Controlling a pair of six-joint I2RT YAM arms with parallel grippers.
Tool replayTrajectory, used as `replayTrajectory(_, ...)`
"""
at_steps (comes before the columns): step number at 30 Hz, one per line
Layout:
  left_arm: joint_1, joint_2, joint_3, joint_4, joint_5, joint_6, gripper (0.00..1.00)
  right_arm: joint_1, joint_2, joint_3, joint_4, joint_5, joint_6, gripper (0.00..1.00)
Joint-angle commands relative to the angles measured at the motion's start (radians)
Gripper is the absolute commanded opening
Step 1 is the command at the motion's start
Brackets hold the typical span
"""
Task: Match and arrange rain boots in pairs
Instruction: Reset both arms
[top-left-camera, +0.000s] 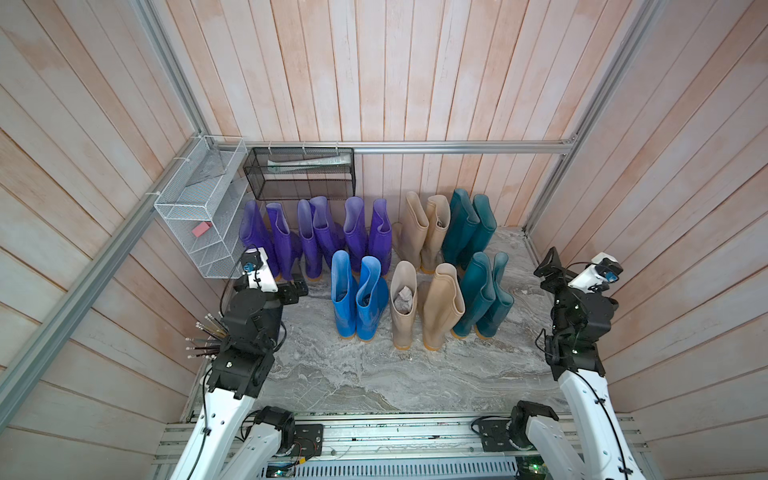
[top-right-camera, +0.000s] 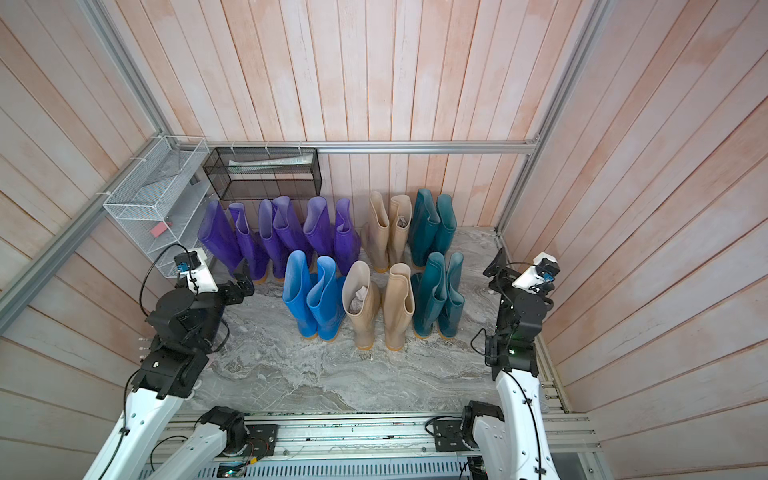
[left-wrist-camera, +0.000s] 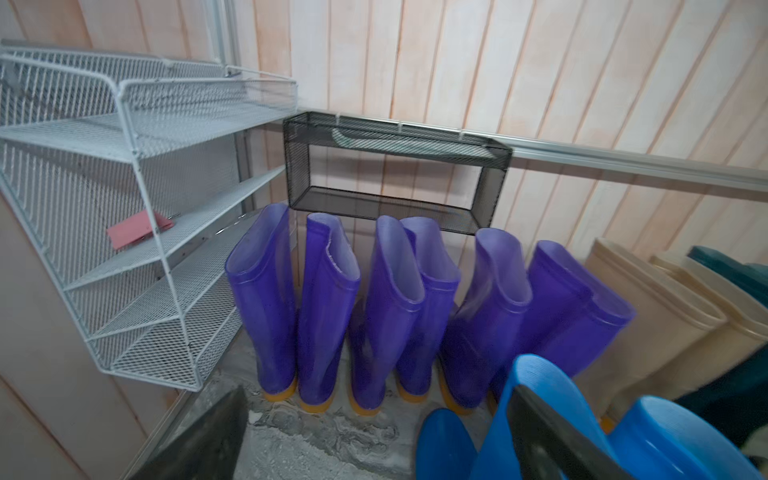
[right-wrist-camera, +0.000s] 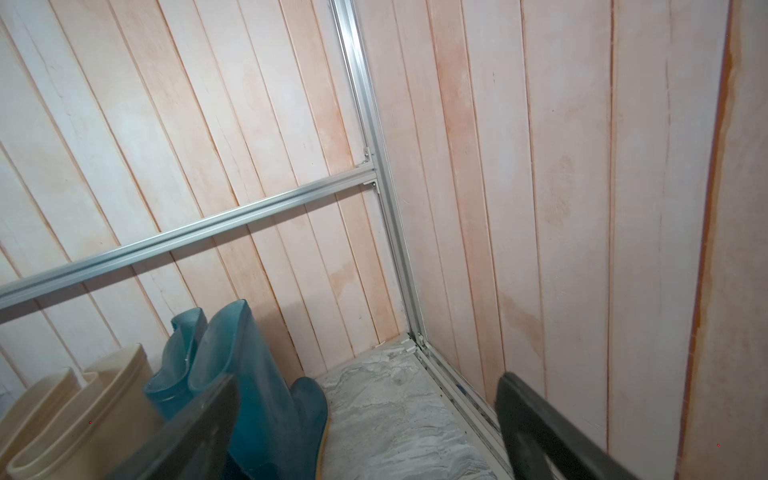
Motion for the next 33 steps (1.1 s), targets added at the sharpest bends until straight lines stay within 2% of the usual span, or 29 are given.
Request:
replayTrajectory(1, 0.177, 0.054, -0.088, 0.153, 0.289, -0.098, 1.0, -0.013, 0.043, -0.076, 0.115, -0.094, -0.029, 0.98)
replayTrajectory(3, 0.243, 0.08, -0.205, 0.343, 0.388, -0.091, 1.0, -0.014, 0.066, -0.152, 0.214, -0.096, -0.053, 0.98)
replayTrajectory(5, 0.246, 0.112, -0.343, 0.551, 0.317, -0.102, 1.0, -0.02, 0.11, -0.224, 0.321, -0.056, -0.046, 0.98)
replayTrajectory(7, 0.246, 0.164, -0.466, 0.756, 0.24, -0.058, 1.0, -0.026, 0.17, -0.281, 0.408, -0.069, -0.094, 0.98)
replayTrajectory(10, 0.246, 0.261, -0.559, 0.934, 0.146, -0.033, 1.0, -0.029, 0.273, -0.372, 0.594, -0.092, -0.19, 0.98)
replayTrajectory(12, 0.247, 0.345, -0.585, 1.016, 0.135, 0.01, 1.0, -0.029, 0.347, -0.428, 0.727, -0.07, -0.235, 0.98)
replayTrajectory(14, 0.25, 0.44, -0.608, 1.121, 0.16, 0.048, 1.0, -0.033, 0.394, -0.437, 0.793, -0.046, -0.194, 0.98)
replayTrajectory(16, 0.257, 0.479, -0.562, 1.012, 0.187, 0.092, 1.0, -0.038, 0.396, -0.411, 0.741, -0.113, -0.177, 0.98)
replayTrajectory(19, 0.271, 0.584, -0.588, 1.155, 0.252, 0.133, 1.0, -0.039, 0.395, -0.386, 0.664, -0.185, -0.138, 0.98)
replayTrajectory(20, 0.275, 0.605, -0.589, 1.193, 0.252, 0.137, 1.0, -0.039, 0.401, -0.391, 0.666, -0.206, -0.125, 0.98)
replayTrajectory(21, 0.276, 0.586, -0.566, 1.107, 0.262, 0.133, 1.0, -0.04, 0.412, -0.399, 0.684, -0.225, -0.114, 0.98)
replayTrajectory(23, 0.282, 0.608, -0.567, 1.143, 0.275, 0.131, 1.0, -0.039, 0.438, -0.411, 0.698, -0.249, -0.09, 0.98)
replayTrajectory(26, 0.285, 0.621, -0.538, 1.101, 0.31, 0.139, 1.0, -0.036, 0.51, -0.439, 0.787, -0.305, -0.082, 0.98)
replayTrajectory(31, 0.289, 0.606, -0.561, 1.125, 0.318, 0.136, 1.0, -0.015, 0.678, -0.478, 1.036, -0.316, -0.092, 0.98)
replayTrajectory(33, 0.294, 0.621, -0.537, 1.1, 0.318, 0.131, 1.0, 0.036, 0.645, -0.432, 0.891, -0.229, -0.148, 0.98)
